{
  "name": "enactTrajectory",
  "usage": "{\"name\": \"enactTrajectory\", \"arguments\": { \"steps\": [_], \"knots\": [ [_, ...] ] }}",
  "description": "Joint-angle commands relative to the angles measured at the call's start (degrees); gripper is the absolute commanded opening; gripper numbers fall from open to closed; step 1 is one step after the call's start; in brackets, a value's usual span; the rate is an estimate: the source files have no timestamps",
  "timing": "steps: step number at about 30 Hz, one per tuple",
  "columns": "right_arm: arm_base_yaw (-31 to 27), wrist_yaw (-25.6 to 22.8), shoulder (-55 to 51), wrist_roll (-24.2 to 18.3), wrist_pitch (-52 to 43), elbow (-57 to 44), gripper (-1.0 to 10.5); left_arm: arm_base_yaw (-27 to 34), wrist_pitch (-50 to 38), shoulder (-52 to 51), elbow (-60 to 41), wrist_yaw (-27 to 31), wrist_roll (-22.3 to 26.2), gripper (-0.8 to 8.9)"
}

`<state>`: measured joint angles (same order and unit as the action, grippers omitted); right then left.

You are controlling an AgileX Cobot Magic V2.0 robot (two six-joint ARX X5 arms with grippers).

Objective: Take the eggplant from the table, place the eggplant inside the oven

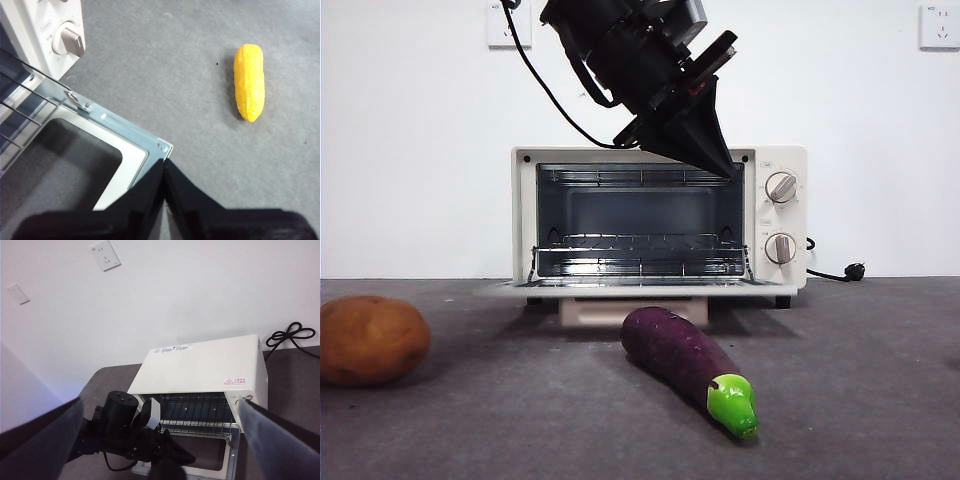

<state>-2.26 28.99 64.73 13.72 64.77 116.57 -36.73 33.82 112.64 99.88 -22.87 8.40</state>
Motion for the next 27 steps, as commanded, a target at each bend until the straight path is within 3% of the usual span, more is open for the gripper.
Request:
{"name": "enactTrajectory", "arguments": {
  "steps": [1,15,21,27],
  "knots": [
    [0.1,0.2,0.0,-0.4,-0.1,0.2,5.6,1.0,1.5,0.6,2.4,0.0,-0.3,-0.05],
    [4.4,0.0,0.8,-2.0,2.4,0.2,5.6,7.4,18.3,-1.2,33.9,0.7,-2.6,-0.05],
    [6.1,0.0,1.2,-2.4,2.8,0.2,5.6,10.6,19.9,-6.7,41.0,8.5,-2.9,-0.05],
    [8.1,0.0,1.8,-3.0,3.0,0.2,5.6,14.8,22.5,-14.6,41.9,12.8,-2.8,-0.05]
  ]
}}
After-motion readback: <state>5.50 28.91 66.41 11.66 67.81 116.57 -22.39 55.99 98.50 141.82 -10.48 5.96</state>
